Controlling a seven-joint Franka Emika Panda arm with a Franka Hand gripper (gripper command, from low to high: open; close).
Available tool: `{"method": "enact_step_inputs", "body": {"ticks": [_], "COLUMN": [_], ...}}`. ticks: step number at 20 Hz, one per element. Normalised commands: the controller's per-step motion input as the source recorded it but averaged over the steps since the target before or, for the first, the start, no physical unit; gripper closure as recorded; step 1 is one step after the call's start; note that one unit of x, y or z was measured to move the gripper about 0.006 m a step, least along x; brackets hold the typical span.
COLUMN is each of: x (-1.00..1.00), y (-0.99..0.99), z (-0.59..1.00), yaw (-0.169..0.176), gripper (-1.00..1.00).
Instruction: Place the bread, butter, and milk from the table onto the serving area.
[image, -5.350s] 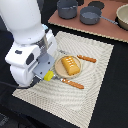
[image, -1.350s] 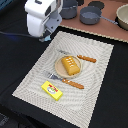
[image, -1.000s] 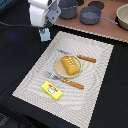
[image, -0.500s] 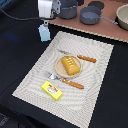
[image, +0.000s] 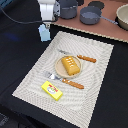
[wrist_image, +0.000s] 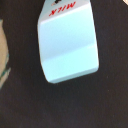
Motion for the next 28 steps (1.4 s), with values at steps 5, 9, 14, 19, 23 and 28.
{"method": "enact_step_inputs", "body": {"ticks": [5, 9, 14, 19, 23, 28], "x": [-0.18, -0.23, -0.31, -0.47, -0.60, -0.61], "y": [-0.07, -0.12, -0.15, -0.13, -0.07, -0.07], "z": [-0.37, -0.29, -0.24, -0.17, -0.23, -0.28], "yaw": [0.044, 0.029, 0.020, 0.014, 0.022, 0.029], "gripper": [-1.00, -1.00, -1.00, -1.00, -1.00, -1.00]}}
